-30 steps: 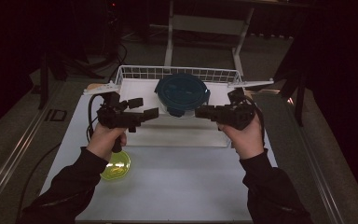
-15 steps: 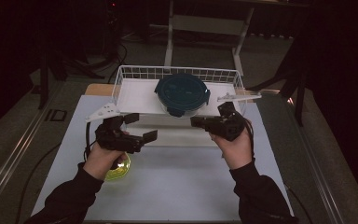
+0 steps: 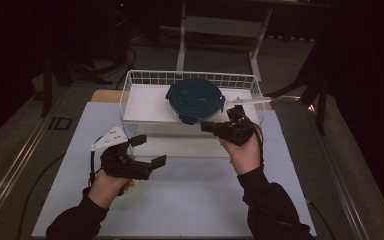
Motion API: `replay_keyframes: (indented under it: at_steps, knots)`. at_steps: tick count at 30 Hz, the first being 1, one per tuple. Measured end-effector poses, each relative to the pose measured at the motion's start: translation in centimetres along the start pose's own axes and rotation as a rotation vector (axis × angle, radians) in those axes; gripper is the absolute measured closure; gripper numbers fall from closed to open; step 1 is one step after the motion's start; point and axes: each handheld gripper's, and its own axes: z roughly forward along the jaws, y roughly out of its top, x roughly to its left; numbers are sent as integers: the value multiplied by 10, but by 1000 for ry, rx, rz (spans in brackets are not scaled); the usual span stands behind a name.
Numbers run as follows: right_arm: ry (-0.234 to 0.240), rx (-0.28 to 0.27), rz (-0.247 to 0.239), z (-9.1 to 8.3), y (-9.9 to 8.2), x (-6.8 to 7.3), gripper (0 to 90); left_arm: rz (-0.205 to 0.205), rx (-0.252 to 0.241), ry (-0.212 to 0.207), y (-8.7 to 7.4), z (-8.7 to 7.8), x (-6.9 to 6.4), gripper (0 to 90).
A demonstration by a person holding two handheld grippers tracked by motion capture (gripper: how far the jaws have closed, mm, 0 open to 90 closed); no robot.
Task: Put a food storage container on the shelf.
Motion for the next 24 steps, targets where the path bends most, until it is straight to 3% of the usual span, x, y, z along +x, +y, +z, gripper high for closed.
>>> replay_keyframes:
  at_steps: [24]
  knots:
    - [-57,-18,35,18,24,-18,900,12,10,-7,-24,-1,-6,1]
